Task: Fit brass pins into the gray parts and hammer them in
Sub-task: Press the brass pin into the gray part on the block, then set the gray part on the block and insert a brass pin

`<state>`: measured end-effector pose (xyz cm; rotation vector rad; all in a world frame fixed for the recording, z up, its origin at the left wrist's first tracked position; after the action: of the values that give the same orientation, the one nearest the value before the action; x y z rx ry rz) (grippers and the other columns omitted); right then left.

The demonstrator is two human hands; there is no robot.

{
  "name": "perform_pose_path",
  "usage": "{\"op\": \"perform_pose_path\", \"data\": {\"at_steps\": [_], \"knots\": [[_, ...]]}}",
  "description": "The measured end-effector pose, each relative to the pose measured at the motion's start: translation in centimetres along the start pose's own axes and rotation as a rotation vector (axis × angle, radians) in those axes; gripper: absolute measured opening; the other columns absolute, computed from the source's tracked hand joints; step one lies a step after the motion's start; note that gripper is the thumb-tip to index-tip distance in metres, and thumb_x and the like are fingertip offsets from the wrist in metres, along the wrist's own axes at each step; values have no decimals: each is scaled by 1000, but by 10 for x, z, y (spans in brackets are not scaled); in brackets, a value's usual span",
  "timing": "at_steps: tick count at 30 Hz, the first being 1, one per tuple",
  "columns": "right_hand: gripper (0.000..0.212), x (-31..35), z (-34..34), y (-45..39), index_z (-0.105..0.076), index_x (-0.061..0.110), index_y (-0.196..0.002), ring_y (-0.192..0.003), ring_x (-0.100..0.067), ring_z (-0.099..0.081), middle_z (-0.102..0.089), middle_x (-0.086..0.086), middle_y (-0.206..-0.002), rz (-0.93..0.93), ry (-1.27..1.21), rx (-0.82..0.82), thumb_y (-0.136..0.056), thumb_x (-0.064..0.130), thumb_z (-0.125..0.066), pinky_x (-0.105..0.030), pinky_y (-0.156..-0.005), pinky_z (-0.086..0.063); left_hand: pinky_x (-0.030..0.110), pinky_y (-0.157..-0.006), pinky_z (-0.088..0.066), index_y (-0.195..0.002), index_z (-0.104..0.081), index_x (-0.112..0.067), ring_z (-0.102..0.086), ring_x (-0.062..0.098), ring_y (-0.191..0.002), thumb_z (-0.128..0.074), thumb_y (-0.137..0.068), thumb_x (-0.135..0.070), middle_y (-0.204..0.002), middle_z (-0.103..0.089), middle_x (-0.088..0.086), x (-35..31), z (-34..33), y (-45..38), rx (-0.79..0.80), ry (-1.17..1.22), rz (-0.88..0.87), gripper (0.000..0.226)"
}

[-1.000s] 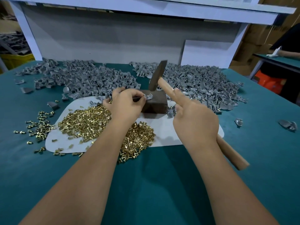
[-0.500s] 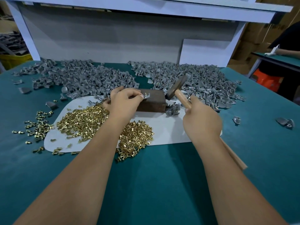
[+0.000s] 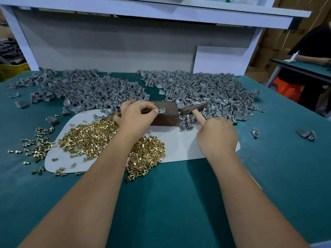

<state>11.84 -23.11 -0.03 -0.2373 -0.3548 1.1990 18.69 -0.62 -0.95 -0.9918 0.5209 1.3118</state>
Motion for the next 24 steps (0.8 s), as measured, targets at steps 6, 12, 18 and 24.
{"op": "perform_pose_path", "data": {"at_steps": [6, 12, 18, 24], "knots": [[34, 39, 14, 4, -58, 17, -125, -98, -20, -47, -57, -3, -107, 215, -444, -146, -94, 31, -52, -34, -81, -39, 32, -98, -9, -82, -64, -45, -26, 5, -133, -69, -89, -37, -108, -59, -31, -27, -5, 4, 55, -68, -182, 12], [29, 68, -3, -1, -63, 25, -121, -96, -3, -58, -67, 12, -105, 254, -931, 54, -93, 21, -58, -25, -84, -47, 18, -84, -8, -84, -64, -46, -27, -5, -118, -71, -88, -32, -87, -46, -51, -40, -7, 9, 30, -39, -281, 16], [29, 60, 7, -54, -66, 24, -118, -78, -1, -57, -68, 10, -99, 153, -816, 10, -93, 12, -58, -26, -76, -51, 18, -83, -7, -105, -71, -42, -25, -8, -115, -69, -89, -34, -95, -31, -47, -31, -10, 4, -2, -96, -235, 18], [73, 35, -3, -77, -12, 30, -151, -134, -29, -32, -33, -10, -147, -175, -530, -89, -92, 30, -55, -49, -109, -32, 20, -83, -7, -90, -70, -44, -25, -10, -109, -66, -92, -28, -85, -34, -49, -27, -10, -1, -29, -78, -212, 16]]}}
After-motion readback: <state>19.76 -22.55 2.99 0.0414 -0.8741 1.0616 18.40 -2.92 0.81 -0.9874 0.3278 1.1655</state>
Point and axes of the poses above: each hand's wrist, its own y-axis away from the middle knuckle, its own z-axis out of the back of the hand, x = y × z, the point moved 9 cm from there along -y, towards the middle knuckle
